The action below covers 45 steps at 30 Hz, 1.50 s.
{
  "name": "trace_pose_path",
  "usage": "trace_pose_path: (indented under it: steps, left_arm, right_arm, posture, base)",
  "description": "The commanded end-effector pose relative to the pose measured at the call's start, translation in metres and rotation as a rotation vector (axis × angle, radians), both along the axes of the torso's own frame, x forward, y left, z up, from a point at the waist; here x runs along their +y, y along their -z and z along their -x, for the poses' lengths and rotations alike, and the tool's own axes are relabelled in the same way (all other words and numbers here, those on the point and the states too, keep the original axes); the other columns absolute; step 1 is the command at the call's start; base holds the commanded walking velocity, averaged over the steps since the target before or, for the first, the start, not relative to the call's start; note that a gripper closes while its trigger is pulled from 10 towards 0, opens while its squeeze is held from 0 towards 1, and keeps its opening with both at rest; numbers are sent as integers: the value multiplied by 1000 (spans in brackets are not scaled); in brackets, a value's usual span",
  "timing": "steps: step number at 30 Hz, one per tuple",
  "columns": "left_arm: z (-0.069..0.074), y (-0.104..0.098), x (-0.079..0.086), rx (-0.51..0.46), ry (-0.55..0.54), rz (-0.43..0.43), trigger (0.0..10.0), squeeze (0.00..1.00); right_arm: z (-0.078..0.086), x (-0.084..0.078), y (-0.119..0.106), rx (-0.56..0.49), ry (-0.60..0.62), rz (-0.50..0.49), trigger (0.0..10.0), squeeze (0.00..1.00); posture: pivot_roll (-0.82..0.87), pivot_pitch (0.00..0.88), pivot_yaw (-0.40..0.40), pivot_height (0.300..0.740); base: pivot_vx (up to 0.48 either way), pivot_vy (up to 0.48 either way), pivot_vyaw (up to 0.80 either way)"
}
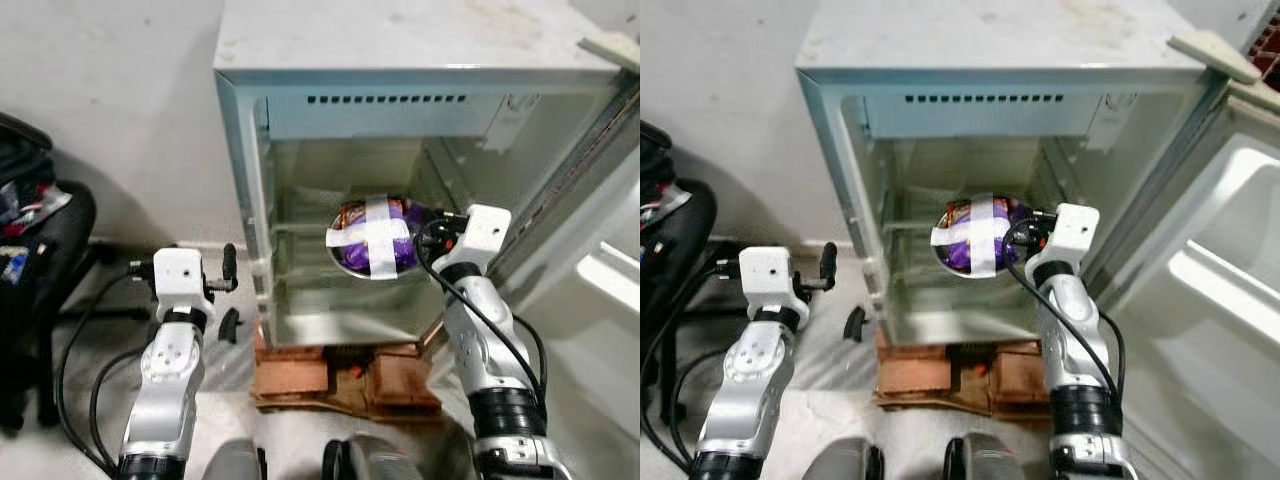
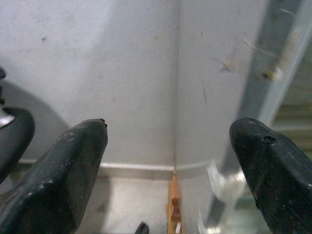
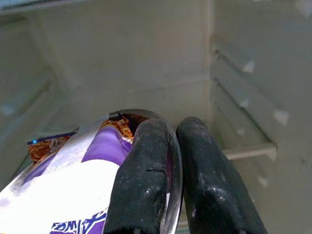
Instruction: Restocking fridge
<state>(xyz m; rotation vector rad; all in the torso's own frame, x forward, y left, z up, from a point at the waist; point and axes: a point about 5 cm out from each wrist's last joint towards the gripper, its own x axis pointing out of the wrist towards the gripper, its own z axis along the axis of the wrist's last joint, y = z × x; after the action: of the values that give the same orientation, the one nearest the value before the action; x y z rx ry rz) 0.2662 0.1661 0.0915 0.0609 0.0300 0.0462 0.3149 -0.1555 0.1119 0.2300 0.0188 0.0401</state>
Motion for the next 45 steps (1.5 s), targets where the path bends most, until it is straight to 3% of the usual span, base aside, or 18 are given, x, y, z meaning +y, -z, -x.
trace_pose_path:
  steps: [1, 24, 39, 45]
  left_arm:
    - [4, 4, 5, 17, -17, -18, 10000, 0]
    - [7, 4, 3, 19, -4, -9, 10000, 0]
    - [9, 4, 6, 16, -24, 15, 10000, 0]
    - [9, 2, 5, 3, -3, 0, 10000, 0]
  right_arm:
    - [-1, 5, -2, -14, -14, -4, 10000, 0]
    - [-12, -18, -10, -46, 135, 80, 10000, 0]
    - [-16, -12, -8, -48, 118, 63, 10000, 0]
    - [-17, -10, -7, -48, 111, 55, 10000, 0]
  posture:
    - [79, 119, -36, 740]
    - [85, 124, -38, 740]
    - [93, 128, -42, 740]
    - [92, 128, -39, 740]
  base:
    - [0, 0, 0]
    - [0, -180, 0]
    - [0, 0, 0]
    - [0, 432, 0]
